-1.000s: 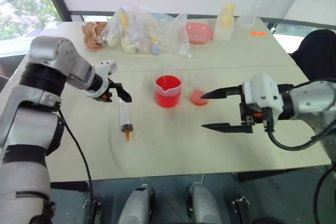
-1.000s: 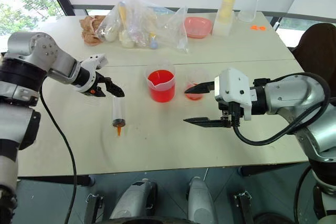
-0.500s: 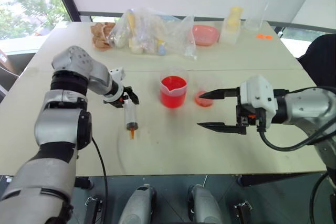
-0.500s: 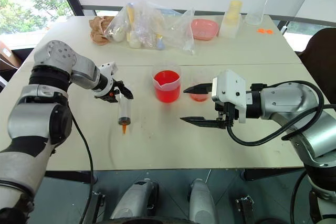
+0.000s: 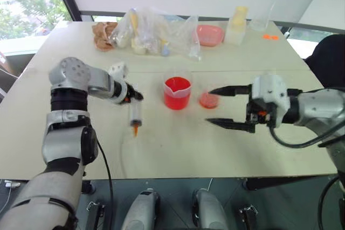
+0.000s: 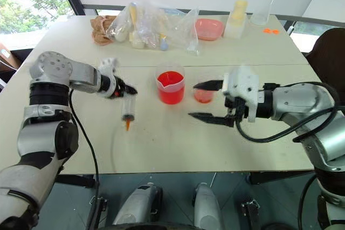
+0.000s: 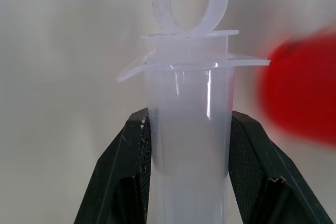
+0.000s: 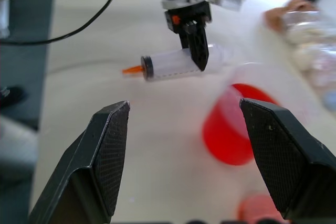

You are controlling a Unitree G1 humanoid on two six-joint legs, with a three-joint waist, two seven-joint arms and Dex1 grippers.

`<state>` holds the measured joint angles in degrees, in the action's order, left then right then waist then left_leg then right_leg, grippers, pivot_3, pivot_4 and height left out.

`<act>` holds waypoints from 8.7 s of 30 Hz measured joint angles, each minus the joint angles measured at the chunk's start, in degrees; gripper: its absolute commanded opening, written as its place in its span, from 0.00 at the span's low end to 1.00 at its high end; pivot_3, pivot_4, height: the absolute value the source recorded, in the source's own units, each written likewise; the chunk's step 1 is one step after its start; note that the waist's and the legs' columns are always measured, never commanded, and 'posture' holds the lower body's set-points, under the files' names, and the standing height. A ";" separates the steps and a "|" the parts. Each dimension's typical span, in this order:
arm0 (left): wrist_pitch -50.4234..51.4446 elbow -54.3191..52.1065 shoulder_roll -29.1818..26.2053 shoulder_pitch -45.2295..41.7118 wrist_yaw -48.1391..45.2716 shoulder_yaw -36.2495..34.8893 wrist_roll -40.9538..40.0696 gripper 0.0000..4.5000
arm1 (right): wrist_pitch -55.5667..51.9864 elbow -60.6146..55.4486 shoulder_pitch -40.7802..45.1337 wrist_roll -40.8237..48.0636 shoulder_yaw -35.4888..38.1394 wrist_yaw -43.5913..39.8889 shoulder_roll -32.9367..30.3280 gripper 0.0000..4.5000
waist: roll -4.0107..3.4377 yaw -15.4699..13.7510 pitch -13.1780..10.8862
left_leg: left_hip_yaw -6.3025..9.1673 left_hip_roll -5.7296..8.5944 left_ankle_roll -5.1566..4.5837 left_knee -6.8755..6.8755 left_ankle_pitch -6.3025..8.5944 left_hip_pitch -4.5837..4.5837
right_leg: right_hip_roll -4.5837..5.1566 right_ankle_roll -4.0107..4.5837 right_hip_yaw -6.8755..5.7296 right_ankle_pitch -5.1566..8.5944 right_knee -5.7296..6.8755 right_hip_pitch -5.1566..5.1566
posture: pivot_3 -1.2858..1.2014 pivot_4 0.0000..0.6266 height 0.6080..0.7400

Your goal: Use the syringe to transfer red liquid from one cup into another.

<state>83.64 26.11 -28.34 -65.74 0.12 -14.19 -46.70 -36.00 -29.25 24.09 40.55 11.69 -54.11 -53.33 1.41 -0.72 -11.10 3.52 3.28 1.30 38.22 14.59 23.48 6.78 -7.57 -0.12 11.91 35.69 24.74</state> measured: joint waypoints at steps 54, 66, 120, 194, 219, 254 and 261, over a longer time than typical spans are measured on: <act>-64.09 -1.78 12.69 11.63 -55.17 16.24 24.89 0.33 | 33.05 35.22 26.01 -30.36 -14.81 9.08 21.13 0.78 | -0.47 1.48 0.21 | -0.18 0.04 -0.69 -0.08 0.33 -0.09 | -0.14 -0.04 -0.02 -0.02 -0.43 -0.20 | 0.52 0.24 1.00; -64.66 -3.41 12.69 12.64 -57.61 15.87 25.20 0.33 | 34.20 36.27 25.79 -30.90 -14.47 8.94 21.30 0.78 | -0.47 1.51 0.21 | -0.18 0.03 -0.68 -0.08 0.33 -0.10 | -0.15 -0.04 -0.02 -0.02 -0.43 -0.21 | 0.52 0.24 1.00; -77.94 7.08 14.23 11.18 -53.63 16.24 29.74 0.33 | 38.80 44.84 30.77 -34.00 -14.16 11.17 24.83 0.56 | -0.48 1.52 0.20 | -0.16 0.03 -0.68 -0.09 0.33 -0.10 | -0.17 -0.04 -0.01 -0.02 -0.39 -0.18 | 0.52 0.24 1.00; -90.04 31.86 30.74 -6.06 -59.03 12.87 34.73 0.33 | 28.94 26.84 17.67 -26.72 -5.00 14.37 12.58 0.01 | -0.48 0.13 0.19 | -0.44 0.05 -0.82 -0.05 0.41 -0.07 | -0.14 -0.07 -0.06 -0.03 -0.48 -0.26 | 0.52 0.24 1.00; -87.39 33.36 31.35 -7.04 -60.01 12.28 34.14 0.33 | 26.95 22.77 11.43 -26.96 -3.49 17.27 17.57 0.01 | -0.48 0.17 0.19 | -0.44 0.05 -0.82 -0.05 0.41 -0.07 | -0.15 -0.07 -0.06 -0.03 -0.47 -0.26 | 0.52 0.24 1.00; -16.12 20.14 3.28 -25.83 -30.60 0.94 24.39 0.33 | 2.32 1.46 5.79 -1.22 0.24 3.74 3.80 0.64 | -0.63 2.88 0.13 | -0.08 -0.03 -0.84 -0.10 0.42 -0.27 | -0.20 -0.25 -0.01 0.10 -0.24 -0.37 | 0.52 0.24 1.00; 6.95 -0.62 0.25 -7.28 -18.84 -1.06 21.21 0.33 | 2.85 2.85 7.18 -0.46 -6.49 -0.78 7.25 0.64 | -0.30 1.46 -0.05 | -0.05 -0.02 -0.63 0.02 0.31 -0.04 | -0.06 -0.22 0.03 0.08 0.12 -0.09 | 0.52 0.24 1.00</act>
<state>90.59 25.48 -28.09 -73.03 -18.72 -15.25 -25.48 -33.15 -26.40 31.27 40.10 5.21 -54.89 -46.08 1.10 0.74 -11.15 3.47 3.25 0.67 38.24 14.90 23.43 6.72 -7.79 -0.09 12.00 35.81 24.64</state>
